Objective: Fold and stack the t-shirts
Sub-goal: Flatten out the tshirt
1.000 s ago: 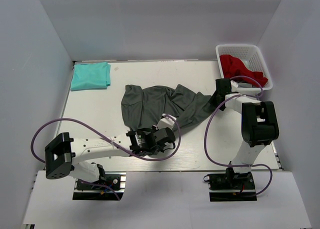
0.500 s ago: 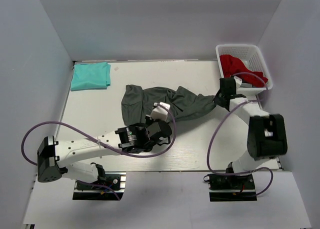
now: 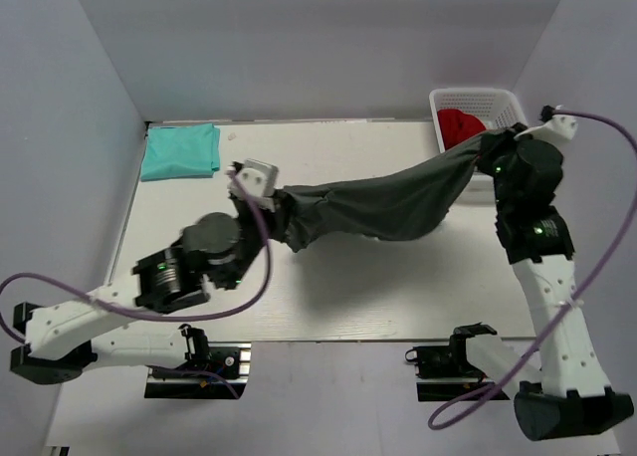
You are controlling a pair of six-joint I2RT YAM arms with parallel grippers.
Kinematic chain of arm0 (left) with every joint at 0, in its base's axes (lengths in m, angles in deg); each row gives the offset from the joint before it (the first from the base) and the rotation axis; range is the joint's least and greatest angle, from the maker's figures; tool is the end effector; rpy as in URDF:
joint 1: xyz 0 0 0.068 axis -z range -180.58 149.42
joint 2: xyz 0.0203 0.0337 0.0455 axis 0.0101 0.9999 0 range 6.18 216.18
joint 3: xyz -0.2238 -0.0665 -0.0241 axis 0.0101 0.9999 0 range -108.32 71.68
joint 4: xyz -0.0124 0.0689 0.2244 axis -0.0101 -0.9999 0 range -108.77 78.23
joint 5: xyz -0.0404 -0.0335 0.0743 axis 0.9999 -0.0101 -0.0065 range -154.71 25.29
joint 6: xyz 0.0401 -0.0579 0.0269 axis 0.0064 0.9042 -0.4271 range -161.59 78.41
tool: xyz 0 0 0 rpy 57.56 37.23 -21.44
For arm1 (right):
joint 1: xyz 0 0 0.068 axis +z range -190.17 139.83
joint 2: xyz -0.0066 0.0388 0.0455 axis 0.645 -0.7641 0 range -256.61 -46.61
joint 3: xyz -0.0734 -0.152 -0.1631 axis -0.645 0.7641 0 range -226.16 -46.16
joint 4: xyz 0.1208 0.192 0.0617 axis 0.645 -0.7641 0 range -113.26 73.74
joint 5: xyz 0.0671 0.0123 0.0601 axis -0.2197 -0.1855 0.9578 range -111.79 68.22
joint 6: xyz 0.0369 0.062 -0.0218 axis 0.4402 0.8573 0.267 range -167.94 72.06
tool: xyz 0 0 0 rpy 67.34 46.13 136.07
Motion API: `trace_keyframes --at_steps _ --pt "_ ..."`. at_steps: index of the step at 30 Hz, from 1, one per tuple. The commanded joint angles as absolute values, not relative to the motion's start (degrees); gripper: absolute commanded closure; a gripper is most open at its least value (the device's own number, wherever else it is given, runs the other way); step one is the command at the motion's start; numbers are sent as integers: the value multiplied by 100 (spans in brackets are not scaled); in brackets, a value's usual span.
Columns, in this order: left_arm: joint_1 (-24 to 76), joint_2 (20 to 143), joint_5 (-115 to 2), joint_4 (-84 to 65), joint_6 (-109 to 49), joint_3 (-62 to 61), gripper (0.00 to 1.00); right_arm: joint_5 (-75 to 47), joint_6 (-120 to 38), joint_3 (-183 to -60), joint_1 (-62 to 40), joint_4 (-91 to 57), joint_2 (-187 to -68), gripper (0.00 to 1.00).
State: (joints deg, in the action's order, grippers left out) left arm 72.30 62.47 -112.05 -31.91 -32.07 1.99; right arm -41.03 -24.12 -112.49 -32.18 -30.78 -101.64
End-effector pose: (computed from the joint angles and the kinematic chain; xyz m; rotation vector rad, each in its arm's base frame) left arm 0.1061 -0.1856 0.3951 0.3006 1.6381 -0.3967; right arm 0.2265 0.0106 0.3912 0.4759 1.5549 0.1541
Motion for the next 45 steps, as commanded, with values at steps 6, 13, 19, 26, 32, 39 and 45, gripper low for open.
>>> trace_keyframes --at_steps 6,13,19,26,32,39,45 --pt "7255 5425 -8530 -3338 -4317 -1109 100 -4824 -2974 -12920 -3226 -3884 -9504 100" --pt "7255 5425 -7125 -3989 -4317 -2112 100 -4552 -3167 -13818 -3235 -4411 -9056 100" --pt "7202 5688 -6735 -4552 -4317 -3193 100 -4455 -3141 -14442 -3235 -4816 -8907 100" --pt "7202 5970 -7646 -4404 -4431 -3013 100 -4332 -3098 -14286 -3235 -4861 -8923 100" --pt "7150 6215 -11984 -1735 -5335 -745 100 -4341 -2676 -13075 -3235 -4414 -9205 100" --pt "6263 6505 -12791 668 -5637 1173 100 -3612 -2210 -11184 -3217 -3438 -10171 100" --pt "4101 8884 -11736 -930 -3530 595 100 -3101 -2209 -10803 -3199 -2461 -11752 100"
